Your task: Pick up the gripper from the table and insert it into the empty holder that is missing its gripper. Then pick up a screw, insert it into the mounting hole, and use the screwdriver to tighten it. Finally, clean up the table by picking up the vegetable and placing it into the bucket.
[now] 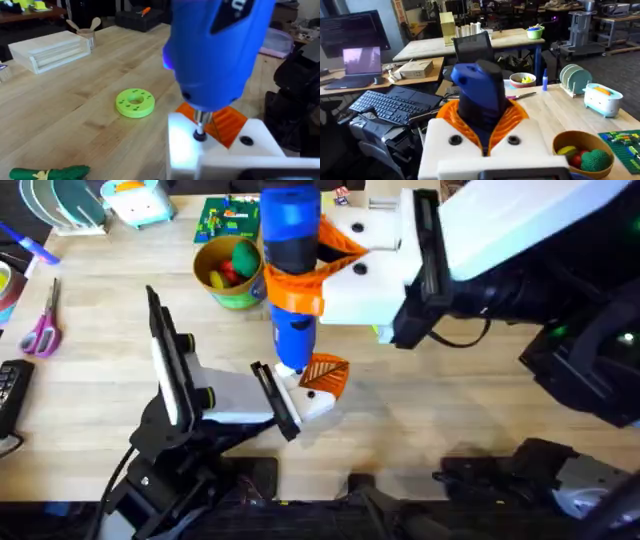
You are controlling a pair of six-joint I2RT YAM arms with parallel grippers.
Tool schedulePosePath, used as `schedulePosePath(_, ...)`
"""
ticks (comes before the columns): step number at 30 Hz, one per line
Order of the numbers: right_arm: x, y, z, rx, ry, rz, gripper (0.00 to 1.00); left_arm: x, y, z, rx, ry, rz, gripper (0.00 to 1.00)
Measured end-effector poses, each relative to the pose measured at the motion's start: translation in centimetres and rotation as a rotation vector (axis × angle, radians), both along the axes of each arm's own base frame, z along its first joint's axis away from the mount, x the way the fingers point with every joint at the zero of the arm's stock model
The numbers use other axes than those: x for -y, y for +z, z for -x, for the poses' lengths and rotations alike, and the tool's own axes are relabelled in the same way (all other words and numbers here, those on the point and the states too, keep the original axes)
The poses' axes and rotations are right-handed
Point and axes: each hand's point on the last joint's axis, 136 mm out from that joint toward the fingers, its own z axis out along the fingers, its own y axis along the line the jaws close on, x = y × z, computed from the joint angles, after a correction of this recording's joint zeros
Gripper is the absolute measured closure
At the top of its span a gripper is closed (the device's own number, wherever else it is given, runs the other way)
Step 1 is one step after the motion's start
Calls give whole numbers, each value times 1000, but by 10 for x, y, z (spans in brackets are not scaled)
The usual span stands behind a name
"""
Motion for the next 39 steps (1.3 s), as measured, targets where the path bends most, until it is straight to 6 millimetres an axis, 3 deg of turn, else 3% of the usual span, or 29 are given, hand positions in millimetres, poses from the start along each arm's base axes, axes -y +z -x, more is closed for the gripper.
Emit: schedulePosePath(39,1,-10,-6,-40,-25,34,977,0,0,0,-5,0,1,986)
